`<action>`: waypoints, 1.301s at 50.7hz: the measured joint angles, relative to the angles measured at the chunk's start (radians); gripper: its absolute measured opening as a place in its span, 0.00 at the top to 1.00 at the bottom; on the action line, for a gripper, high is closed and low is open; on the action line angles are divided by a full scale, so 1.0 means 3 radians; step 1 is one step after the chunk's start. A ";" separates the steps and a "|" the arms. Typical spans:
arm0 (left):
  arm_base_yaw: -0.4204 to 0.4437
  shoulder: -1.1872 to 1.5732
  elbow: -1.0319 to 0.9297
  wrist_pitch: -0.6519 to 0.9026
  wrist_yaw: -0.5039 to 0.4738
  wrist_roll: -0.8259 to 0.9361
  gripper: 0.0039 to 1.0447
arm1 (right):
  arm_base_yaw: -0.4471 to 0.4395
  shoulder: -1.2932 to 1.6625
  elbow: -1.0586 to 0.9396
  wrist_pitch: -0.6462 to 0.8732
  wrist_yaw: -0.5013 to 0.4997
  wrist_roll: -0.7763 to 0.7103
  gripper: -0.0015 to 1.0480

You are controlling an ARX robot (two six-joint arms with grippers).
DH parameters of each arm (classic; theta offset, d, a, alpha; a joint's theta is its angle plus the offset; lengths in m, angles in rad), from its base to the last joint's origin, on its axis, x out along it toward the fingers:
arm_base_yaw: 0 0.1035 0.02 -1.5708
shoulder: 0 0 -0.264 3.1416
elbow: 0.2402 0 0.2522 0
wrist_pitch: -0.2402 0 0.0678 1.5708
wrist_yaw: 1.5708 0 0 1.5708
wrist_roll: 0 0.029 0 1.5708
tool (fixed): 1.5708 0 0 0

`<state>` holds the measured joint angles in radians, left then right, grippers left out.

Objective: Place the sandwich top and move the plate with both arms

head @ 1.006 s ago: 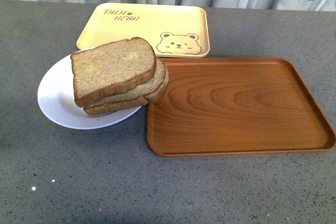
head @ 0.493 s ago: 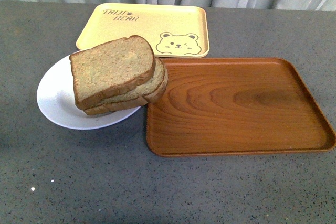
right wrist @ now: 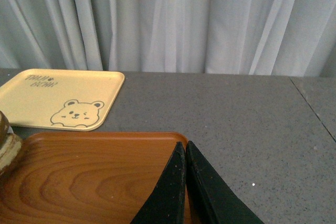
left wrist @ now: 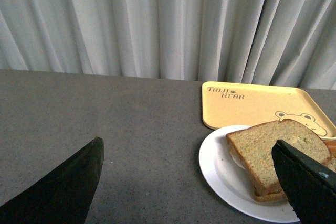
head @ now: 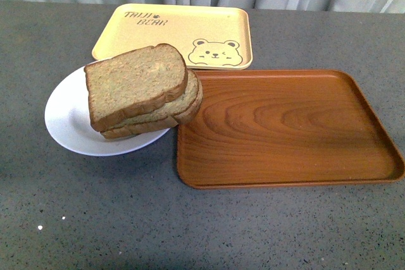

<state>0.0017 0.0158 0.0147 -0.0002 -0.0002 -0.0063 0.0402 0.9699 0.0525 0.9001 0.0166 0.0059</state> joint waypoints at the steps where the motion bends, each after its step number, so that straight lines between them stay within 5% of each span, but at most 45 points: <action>1: 0.0000 0.0000 0.0000 0.0000 0.0000 0.0000 0.08 | -0.0037 -0.0057 -0.0013 -0.0046 -0.0018 0.0000 0.98; 38: 0.0000 0.0000 0.0000 0.0000 0.0000 0.0000 0.08 | -0.0123 -0.1811 -0.0103 -0.1586 -0.0056 0.0000 0.98; 66: 0.0000 0.0000 0.0000 0.0000 0.0000 0.0000 0.08 | -0.0123 -0.2514 -0.0103 -0.2280 -0.0056 0.0000 0.98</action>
<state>0.0017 0.0158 0.0147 -0.0002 -0.0002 -0.0063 0.0032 0.2157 0.0216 0.2161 -0.0002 0.0059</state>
